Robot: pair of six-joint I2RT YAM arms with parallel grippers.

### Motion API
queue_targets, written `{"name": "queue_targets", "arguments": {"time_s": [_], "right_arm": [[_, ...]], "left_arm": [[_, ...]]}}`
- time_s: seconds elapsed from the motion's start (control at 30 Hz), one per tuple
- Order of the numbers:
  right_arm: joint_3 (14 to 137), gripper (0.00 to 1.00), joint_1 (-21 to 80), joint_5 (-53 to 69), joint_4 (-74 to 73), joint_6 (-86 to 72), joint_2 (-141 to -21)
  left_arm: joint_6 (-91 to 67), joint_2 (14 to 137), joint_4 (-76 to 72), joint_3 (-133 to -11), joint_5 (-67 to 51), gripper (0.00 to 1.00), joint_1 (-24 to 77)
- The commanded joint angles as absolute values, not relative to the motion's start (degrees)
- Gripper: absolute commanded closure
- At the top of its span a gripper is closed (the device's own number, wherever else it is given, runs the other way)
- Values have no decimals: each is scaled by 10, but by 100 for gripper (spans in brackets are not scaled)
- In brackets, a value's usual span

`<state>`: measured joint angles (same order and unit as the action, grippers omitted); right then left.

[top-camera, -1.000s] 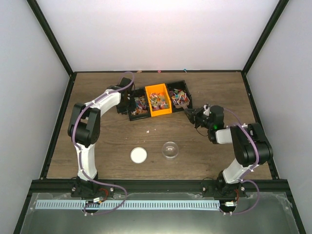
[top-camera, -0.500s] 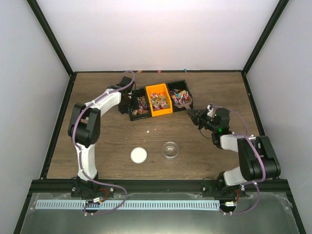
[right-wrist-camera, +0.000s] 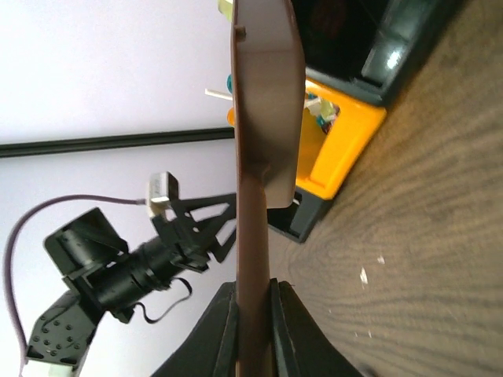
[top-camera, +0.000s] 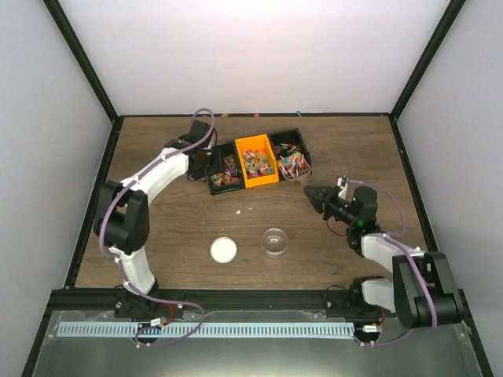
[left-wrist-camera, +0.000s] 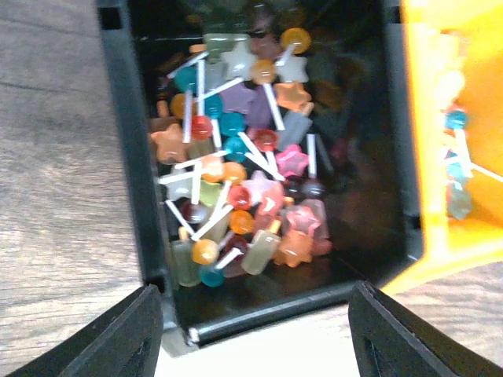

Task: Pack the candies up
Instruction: Scoop the fake candies from the storage box, then move the packing bottle to the center of the board.

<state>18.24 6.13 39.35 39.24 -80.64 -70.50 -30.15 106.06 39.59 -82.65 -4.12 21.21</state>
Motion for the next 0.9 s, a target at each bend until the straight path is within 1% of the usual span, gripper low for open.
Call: {"name": "queue_targets", "arguments": {"time_s": [0.0,0.13,0.23,0.33,0.43,0.67,0.73,0.87], "right_arm": [[134,99,57,427,432,-821,-653],[95,99,57,466,435,-822,-586],[65,99,57,479,394,-829,-487],[46,99,57,479,301,-826,-375],[32,99,57,479,201,-833,-270],[18,99,56,479,10,-843,-57],[17,99,57,479,-35,-845,-12],[50,99,56,476,-83,-814,-17]], "left_arm": [[-286,1018,376,-805,-40,33,236],[-283,988,362,-760,-74,33,248],[-279,964,354,-727,-78,31,266],[-279,930,360,-703,-94,32,291],[-279,895,352,-672,-137,34,324],[-294,866,372,-643,-165,35,452],[-307,865,367,-633,-163,35,478],[-325,873,352,-607,-160,35,509]]}}
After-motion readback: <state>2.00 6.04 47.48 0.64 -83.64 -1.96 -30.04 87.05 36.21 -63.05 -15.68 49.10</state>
